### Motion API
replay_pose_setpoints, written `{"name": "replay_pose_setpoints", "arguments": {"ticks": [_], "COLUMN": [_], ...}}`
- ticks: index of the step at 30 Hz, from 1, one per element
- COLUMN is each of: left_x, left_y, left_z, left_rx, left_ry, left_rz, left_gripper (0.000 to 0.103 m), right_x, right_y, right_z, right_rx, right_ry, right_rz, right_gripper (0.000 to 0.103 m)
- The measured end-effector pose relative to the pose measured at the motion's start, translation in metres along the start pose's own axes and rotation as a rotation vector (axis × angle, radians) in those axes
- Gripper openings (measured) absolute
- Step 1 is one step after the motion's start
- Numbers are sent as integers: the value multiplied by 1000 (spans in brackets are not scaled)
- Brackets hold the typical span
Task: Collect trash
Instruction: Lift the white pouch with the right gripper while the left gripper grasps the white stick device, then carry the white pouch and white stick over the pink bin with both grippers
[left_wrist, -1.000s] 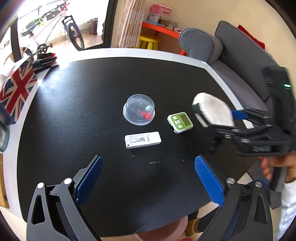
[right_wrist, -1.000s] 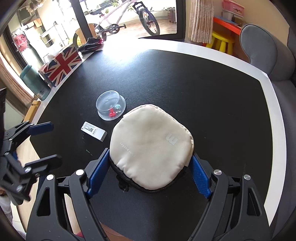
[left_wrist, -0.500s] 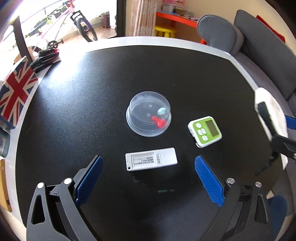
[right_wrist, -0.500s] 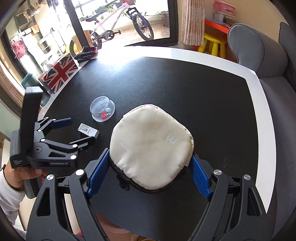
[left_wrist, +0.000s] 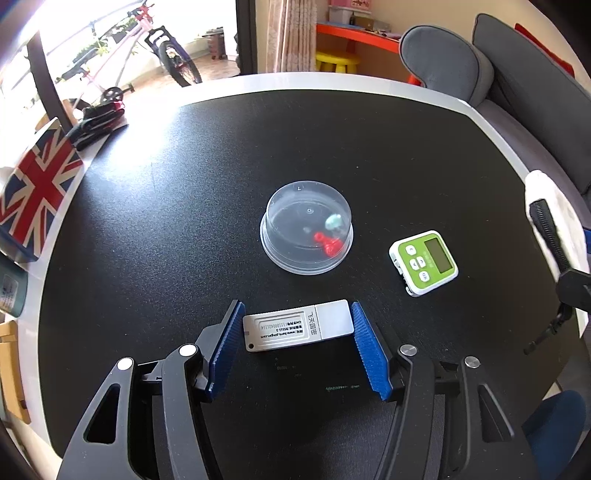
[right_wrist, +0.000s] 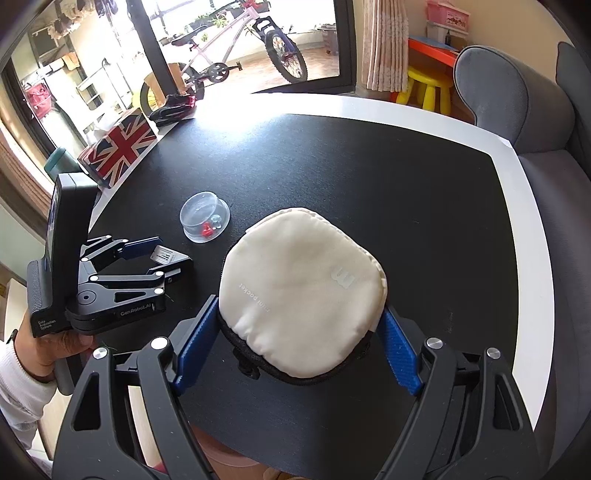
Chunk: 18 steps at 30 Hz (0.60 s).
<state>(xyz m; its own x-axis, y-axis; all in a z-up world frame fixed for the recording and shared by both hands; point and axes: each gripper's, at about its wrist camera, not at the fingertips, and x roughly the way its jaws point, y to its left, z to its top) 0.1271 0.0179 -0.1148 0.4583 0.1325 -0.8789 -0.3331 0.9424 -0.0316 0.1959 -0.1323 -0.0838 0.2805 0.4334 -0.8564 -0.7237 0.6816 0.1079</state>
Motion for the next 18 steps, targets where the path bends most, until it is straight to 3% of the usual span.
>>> {"name": "replay_pose_setpoints", "arguments": {"ticks": [18], "left_x": [-97], "left_y": [-5], "left_z": [-29], "left_rx": [89], "left_ry": [-161], "left_rz": [-145], "left_gripper": [58], "right_x": [-42], "right_y": [30], "right_z": [-29], "right_rx": [-59], "right_ry": [-85], "right_rz": [-17], "right_gripper": [80]}}
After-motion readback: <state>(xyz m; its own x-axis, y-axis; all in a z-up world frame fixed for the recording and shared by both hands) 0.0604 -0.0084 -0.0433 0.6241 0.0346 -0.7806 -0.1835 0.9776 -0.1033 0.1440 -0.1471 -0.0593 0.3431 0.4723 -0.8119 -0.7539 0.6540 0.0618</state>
